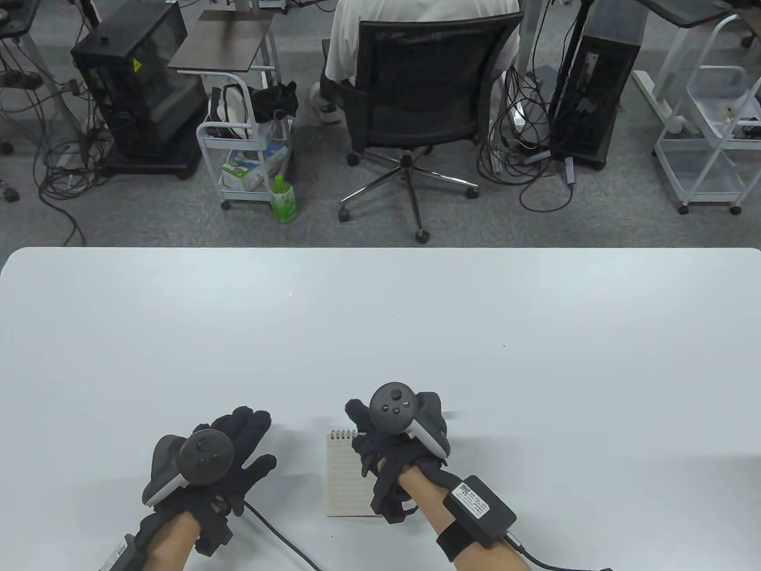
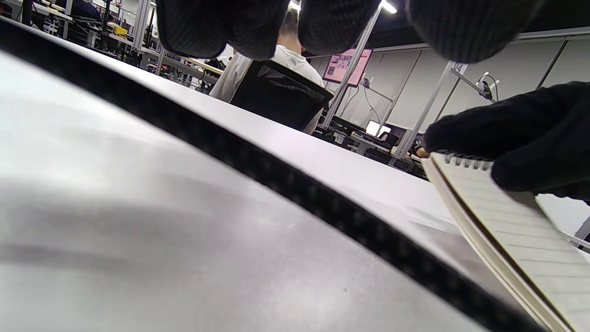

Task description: Stamp flower pattern stamp onto notebook

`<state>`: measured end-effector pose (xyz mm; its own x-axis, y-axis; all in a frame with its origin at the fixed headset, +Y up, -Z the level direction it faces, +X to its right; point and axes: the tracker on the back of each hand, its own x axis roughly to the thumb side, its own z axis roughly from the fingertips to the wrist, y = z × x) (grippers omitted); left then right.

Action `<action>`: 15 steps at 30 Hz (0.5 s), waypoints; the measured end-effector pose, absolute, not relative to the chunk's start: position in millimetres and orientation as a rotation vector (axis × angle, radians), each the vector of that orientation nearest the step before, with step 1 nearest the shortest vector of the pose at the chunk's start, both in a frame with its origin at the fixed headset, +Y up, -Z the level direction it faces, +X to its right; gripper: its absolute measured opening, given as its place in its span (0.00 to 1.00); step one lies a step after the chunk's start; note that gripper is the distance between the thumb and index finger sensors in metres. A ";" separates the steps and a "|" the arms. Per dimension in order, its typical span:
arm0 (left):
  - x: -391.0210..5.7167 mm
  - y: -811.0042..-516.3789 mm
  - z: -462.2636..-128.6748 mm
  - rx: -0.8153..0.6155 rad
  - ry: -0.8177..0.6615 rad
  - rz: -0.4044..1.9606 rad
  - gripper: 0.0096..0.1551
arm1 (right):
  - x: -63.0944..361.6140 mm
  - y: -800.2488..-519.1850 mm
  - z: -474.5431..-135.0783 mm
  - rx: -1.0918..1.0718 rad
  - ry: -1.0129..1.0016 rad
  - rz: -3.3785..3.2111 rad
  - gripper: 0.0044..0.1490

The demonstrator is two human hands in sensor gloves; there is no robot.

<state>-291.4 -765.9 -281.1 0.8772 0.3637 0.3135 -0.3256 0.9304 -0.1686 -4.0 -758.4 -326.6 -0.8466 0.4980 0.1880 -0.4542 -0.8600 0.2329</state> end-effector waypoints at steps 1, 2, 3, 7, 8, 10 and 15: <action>-291.2 -765.9 -281.4 -0.111 -0.351 0.358 0.46 | -6.3 -760.0 -326.5 0.340 0.229 2.667 0.42; -291.0 -765.9 -281.5 -0.110 -0.352 0.358 0.46 | -7.8 -761.6 -326.6 0.347 0.214 2.700 0.42; -290.6 -766.0 -281.7 -0.110 -0.353 0.357 0.46 | -9.4 -763.9 -326.6 0.344 0.201 2.730 0.41; -289.3 -765.8 -281.6 -0.112 -0.357 0.350 0.46 | -11.4 -764.5 -324.0 0.326 0.139 2.839 0.43; -289.2 -765.8 -281.6 -0.113 -0.357 0.348 0.46 | -11.4 -761.7 -322.5 0.329 0.125 2.850 0.44; -288.8 -765.5 -281.5 -0.113 -0.357 0.342 0.46 | -9.4 -748.5 -320.3 0.358 0.082 2.842 0.43; -288.1 -765.5 -281.3 -0.113 -0.355 0.342 0.46 | 9.5 -712.6 -324.9 0.322 -0.056 2.818 0.41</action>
